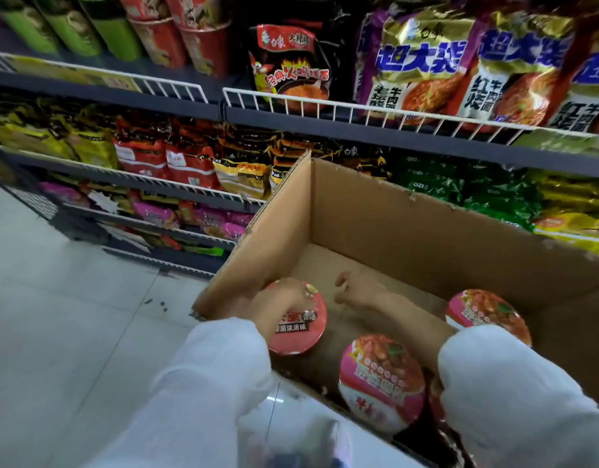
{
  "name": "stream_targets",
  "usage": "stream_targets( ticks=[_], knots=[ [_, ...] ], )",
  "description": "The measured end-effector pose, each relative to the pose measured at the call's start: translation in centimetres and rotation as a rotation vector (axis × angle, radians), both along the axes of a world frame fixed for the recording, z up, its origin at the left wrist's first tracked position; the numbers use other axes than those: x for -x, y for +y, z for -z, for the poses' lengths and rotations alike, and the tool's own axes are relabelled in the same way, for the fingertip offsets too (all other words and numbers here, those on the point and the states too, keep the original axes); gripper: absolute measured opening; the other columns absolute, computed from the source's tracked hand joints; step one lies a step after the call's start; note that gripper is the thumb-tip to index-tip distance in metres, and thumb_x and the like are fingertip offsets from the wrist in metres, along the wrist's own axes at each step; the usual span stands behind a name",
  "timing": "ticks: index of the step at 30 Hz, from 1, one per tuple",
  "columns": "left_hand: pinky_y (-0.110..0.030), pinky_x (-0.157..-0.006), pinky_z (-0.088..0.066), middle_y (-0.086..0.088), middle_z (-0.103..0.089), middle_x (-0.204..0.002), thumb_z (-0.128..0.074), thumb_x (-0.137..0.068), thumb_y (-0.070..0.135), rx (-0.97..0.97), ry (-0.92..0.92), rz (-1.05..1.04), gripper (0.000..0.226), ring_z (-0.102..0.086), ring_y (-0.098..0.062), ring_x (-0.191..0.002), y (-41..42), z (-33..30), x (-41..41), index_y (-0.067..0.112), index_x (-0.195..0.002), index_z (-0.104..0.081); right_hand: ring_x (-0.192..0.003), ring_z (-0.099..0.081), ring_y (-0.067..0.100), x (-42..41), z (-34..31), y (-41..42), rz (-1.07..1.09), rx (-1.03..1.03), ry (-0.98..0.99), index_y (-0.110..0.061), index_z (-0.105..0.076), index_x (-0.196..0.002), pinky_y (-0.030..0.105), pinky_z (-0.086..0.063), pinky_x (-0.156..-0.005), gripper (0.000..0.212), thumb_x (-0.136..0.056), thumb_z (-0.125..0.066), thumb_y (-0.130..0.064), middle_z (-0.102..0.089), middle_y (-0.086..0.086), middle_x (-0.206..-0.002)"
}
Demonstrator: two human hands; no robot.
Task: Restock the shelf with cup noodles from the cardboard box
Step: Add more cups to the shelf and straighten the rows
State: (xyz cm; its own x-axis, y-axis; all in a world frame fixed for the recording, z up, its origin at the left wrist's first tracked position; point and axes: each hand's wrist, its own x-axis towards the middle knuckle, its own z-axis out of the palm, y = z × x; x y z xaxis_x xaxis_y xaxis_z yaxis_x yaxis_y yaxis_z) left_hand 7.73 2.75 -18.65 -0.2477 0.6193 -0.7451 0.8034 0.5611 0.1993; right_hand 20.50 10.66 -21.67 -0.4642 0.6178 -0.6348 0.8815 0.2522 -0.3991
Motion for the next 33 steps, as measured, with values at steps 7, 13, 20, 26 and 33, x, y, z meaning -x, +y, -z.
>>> stream_targets(
  ticks=[7, 13, 20, 26, 33],
  knots=[
    [-0.036, -0.100, -0.042, -0.004, -0.046, -0.140, -0.057, -0.085, 0.047, 0.212, 0.062, 0.197, 0.058, -0.049, -0.030, -0.124, 0.9, 2.7, -1.6, 0.023, -0.136, -0.048, -0.112, -0.057, 0.020, -4.2, 5.6, 1.0, -0.275, 0.281, -0.200, -0.026, -0.051, -0.133, 0.033, -0.045, -0.100, 0.061, -0.077, -0.074, -0.035, -0.058, -0.004, -0.125],
    [-0.038, -0.107, -0.035, -0.020, -0.043, -0.143, -0.051, -0.092, 0.042, 0.108, 0.070, 0.205, 0.054, -0.041, -0.037, -0.131, 1.6, 3.9, -3.1, 0.006, -0.134, -0.050, -0.085, -0.059, 0.011, -5.7, 6.7, 1.1, -0.332, 0.333, -0.044, -0.010, -0.073, -0.105, 0.026, -0.045, -0.080, 0.027, -0.083, -0.070, -0.025, -0.066, -0.018, -0.071],
    [-0.028, -0.085, -0.045, -0.017, -0.063, -0.118, -0.048, -0.094, 0.026, -0.069, -0.049, -0.081, 0.036, -0.059, -0.030, -0.109, 1.7, 3.9, -0.7, 0.003, -0.118, -0.062, -0.046, -0.056, -0.005, -7.9, 4.7, 3.4, -0.025, 0.322, 0.152, -0.007, -0.073, -0.098, 0.012, -0.045, -0.050, 0.017, -0.086, -0.066, -0.017, -0.065, -0.006, -0.066],
    [-0.031, -0.090, -0.044, -0.016, -0.060, -0.125, -0.044, -0.097, 0.040, -0.237, -0.235, -0.415, 0.050, -0.057, -0.032, -0.113, 2.5, 2.1, -0.4, -0.001, -0.122, -0.057, -0.054, -0.065, 0.000, -7.6, -0.2, 5.9, 0.150, 0.337, 0.269, -0.022, -0.072, -0.089, 0.019, -0.049, -0.043, 0.009, -0.088, -0.064, -0.027, -0.069, -0.008, -0.066],
    [-0.051, -0.104, -0.039, -0.010, -0.068, -0.115, -0.052, -0.068, 0.076, -0.090, -0.722, -0.632, 0.078, -0.060, -0.031, -0.112, 1.7, -1.3, 0.7, 0.017, -0.118, -0.063, -0.046, -0.064, 0.006, -6.0, -3.7, 5.8, 0.392, 0.404, 0.457, -0.012, -0.068, -0.106, 0.019, -0.050, -0.039, 0.023, -0.088, -0.064, -0.026, -0.069, -0.001, -0.060]
  ],
)
